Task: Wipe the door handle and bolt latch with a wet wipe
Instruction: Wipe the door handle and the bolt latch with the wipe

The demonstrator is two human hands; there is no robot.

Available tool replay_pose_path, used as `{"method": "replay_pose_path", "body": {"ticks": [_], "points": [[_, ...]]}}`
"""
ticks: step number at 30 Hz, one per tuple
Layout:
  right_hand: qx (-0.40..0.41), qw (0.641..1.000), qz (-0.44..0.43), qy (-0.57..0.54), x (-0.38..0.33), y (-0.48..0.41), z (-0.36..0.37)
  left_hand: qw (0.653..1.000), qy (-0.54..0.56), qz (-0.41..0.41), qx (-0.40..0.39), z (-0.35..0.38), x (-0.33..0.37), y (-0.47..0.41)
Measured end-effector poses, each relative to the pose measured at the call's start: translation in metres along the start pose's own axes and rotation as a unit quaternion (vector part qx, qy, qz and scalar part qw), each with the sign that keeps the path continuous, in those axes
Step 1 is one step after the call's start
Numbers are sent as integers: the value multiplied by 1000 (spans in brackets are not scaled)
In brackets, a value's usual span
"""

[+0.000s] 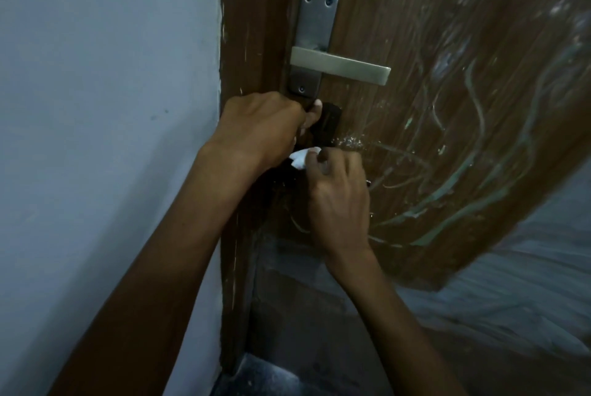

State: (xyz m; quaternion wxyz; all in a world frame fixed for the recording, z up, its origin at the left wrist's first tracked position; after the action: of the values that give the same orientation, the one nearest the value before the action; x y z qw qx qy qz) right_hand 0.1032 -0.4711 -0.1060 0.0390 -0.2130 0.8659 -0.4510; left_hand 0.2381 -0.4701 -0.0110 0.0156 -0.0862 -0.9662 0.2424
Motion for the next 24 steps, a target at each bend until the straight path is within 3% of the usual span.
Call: {"method": "replay_pose_path", "body": {"ticks": [6, 9, 10, 11, 12, 14, 15, 16, 18, 21, 24], "points": [[7, 998, 58, -3, -5, 34, 9, 999, -24, 19, 14, -1, 1, 1], [15, 963, 202, -175, -5, 49, 14, 999, -26, 29, 22, 3, -1, 0], [30, 920, 285, -268, -5, 52, 16, 999, -28, 30, 24, 4, -1, 0], [25, 844, 378, -379, -7, 51, 18, 999, -30, 31, 28, 4, -2, 0], [5, 724, 467, -508, -11, 49, 20, 999, -29, 32, 31, 4, -1, 0], [-10, 434, 568, -700, -26, 41, 22, 999, -26, 33, 32, 3, 0, 0], [8, 334, 581, -742, -30, 36, 22, 999, -27, 34, 30, 3, 0, 0], [30, 272, 582, -765, -33, 30, 22, 999, -28, 34, 31, 3, 0, 1], [66, 207, 563, -798, -35, 19, 22, 999, -24, 36, 34, 3, -1, 1], [90, 150, 547, -819, -36, 11, 20, 999, -13, 33, 35, 5, -4, 0], [105, 160, 551, -812, -38, 10, 16, 998, -21, 38, 37, 8, -4, -1]]}}
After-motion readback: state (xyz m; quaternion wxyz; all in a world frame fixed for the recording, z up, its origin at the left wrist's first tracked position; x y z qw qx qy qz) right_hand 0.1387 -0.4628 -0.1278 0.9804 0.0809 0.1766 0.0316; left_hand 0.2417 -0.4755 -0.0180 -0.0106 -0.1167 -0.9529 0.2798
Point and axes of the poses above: each hand's wrist, its own y-axis away from the middle knuckle, its own z-axis out of the palm, x = y × z, the point moved 2 cm from there along -y, towards the middle knuckle, and after that the axes turned 4 degrees about y, right-handed, at the moved point
